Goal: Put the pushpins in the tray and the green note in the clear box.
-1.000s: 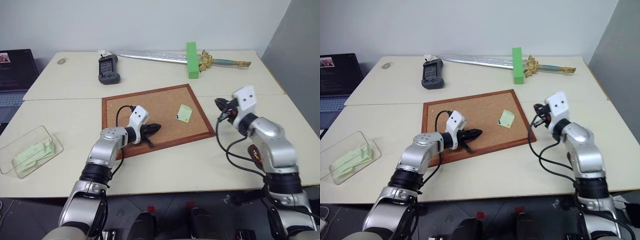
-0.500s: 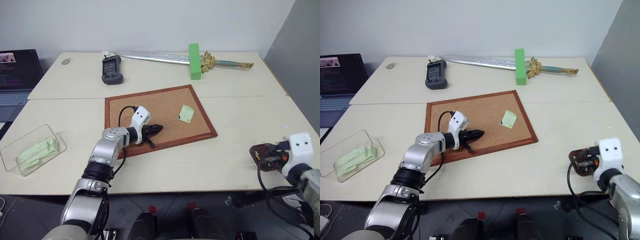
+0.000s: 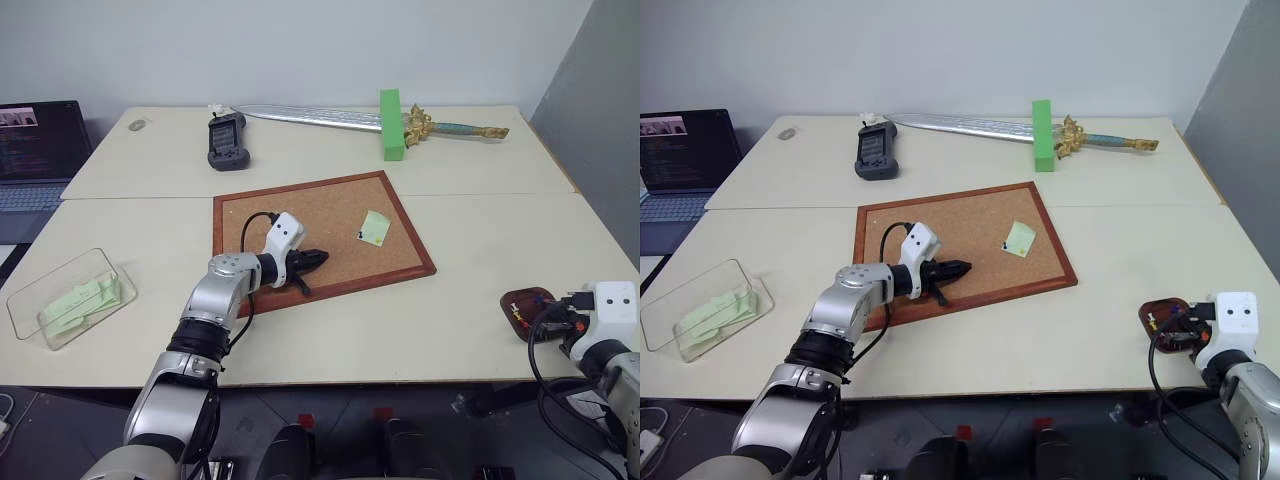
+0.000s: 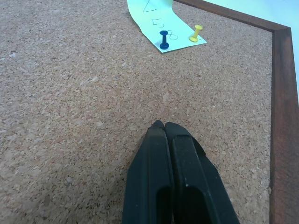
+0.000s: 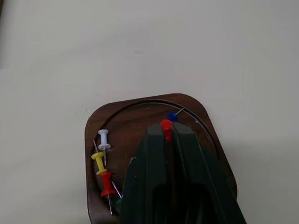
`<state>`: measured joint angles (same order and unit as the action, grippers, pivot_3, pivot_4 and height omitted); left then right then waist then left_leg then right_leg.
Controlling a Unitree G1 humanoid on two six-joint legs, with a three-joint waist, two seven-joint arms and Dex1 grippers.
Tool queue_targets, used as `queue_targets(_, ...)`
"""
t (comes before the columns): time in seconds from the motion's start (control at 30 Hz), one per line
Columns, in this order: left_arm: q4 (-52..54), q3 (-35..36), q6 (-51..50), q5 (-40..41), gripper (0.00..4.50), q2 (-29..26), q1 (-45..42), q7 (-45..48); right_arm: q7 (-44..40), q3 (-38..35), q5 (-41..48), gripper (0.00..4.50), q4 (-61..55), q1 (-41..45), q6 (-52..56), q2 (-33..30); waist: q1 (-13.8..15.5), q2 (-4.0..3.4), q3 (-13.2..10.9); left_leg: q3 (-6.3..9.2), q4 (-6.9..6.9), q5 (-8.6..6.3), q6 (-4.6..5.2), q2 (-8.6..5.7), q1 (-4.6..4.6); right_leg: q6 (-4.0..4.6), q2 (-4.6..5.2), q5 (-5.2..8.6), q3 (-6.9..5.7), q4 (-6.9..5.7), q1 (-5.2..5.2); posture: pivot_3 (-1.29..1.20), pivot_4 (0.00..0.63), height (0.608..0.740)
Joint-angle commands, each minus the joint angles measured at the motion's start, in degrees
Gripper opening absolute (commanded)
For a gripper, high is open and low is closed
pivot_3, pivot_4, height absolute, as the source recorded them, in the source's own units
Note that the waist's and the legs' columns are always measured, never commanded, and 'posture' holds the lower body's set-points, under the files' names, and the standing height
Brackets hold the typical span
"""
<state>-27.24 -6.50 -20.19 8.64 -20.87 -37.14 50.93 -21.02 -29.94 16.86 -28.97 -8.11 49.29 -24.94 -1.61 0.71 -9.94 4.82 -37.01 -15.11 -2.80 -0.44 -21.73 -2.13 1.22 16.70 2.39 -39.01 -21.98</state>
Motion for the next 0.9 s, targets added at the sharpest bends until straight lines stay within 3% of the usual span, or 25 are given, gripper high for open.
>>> queue_targets(0.03, -1.4, -1.7, -0.4, -1.2, 0.00, 0.1, 0.2, 0.8, 0.1, 0.0, 0.5, 0.32, -0.2, 0.1, -1.7, -0.8, 0.0, -0.01, 0.0, 0.00, 0.00, 0.00, 0.00, 0.00, 0.00, 0.00, 0.00, 0.00, 0.00, 0.00, 0.00, 0.00, 0.150, 0.740)
queue_targets(0.27, -1.3, -1.5, -0.3, -1.2, 0.00, -0.3, 0.5, 1.0, 0.1, 0.8, 0.1, 1.56, 0.8, -0.2, -3.0, -1.9, 0.0, -0.01, 0.0, 0.00, 0.00, 0.00, 0.00, 0.00, 0.00, 0.00, 0.00, 0.00, 0.00, 0.00, 0.00, 0.00, 0.150, 0.740)
queue_targets(0.63, -1.4, -1.7, -0.3, -1.2, 0.00, -0.1, 0.3, 1.1, -1.3, 1.8, -0.1, 1.56, 0.5, -1.5, -5.6, -3.7, 0.0, -0.01, 0.0, 0.00, 0.01, 0.00, 0.00, 0.00, 0.00, 0.00, -0.02, 0.00, 0.00, 0.00, 0.00, 0.00, 0.150, 0.740)
queue_targets(0.9, -1.8, -1.6, -0.4, -1.3, 0.00, -0.2, 0.0, 1.0, -12.5, 10.2, 4.5, 1.56, 0.8, 6.5, -11.2, -10.5, -0.1, -0.01, 0.0, -0.02, -0.01, 0.00, 0.00, -0.02, 0.03, -0.02, -0.08, 0.01, 0.00, 0.00, 0.01, 0.00, 0.150, 0.740)
